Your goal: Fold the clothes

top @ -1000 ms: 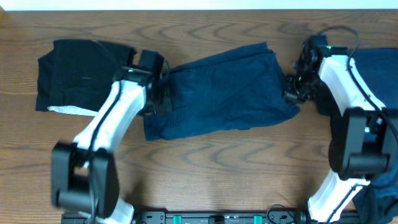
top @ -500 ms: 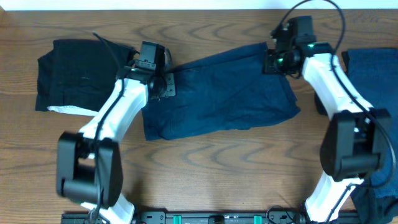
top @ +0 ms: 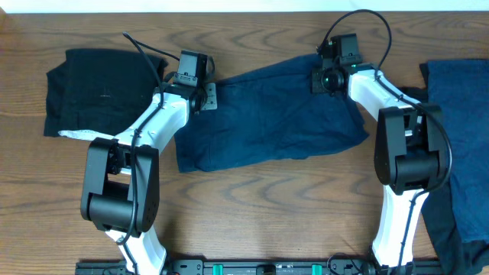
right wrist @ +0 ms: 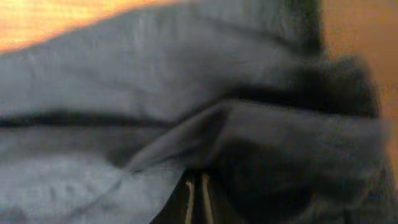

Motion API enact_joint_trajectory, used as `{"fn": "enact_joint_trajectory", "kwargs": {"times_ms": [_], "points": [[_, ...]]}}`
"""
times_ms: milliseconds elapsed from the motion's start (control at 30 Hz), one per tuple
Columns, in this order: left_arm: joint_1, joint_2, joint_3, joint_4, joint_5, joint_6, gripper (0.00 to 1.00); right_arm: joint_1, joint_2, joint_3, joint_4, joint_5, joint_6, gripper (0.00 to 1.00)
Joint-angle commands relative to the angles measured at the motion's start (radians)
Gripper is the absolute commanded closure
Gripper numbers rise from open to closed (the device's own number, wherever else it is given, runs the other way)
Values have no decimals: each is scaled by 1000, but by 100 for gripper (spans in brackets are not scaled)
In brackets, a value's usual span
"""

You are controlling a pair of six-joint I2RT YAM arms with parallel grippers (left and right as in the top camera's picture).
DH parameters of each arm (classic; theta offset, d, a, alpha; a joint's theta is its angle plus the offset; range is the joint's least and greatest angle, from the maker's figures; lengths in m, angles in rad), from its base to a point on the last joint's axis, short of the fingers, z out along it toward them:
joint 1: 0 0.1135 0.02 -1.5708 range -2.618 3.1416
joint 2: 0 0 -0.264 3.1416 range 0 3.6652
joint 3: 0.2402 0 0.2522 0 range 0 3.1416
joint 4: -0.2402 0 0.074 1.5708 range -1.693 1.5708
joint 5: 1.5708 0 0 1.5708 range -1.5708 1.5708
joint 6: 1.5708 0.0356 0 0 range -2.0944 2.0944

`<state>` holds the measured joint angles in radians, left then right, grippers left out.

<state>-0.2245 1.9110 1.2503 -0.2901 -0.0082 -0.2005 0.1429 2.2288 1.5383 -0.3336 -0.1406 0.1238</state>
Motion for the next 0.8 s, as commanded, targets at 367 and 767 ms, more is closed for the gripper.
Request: {"fn": "enact_joint_trajectory", "kwargs": {"times_ms": [367,767], "points": [[86,190,-1,154,-95,24,94,-3,61,6,41,84,-9,86],[99,-27,30,163,-90,21,94,-7,-145,30,-34,58,-9,86]]}}
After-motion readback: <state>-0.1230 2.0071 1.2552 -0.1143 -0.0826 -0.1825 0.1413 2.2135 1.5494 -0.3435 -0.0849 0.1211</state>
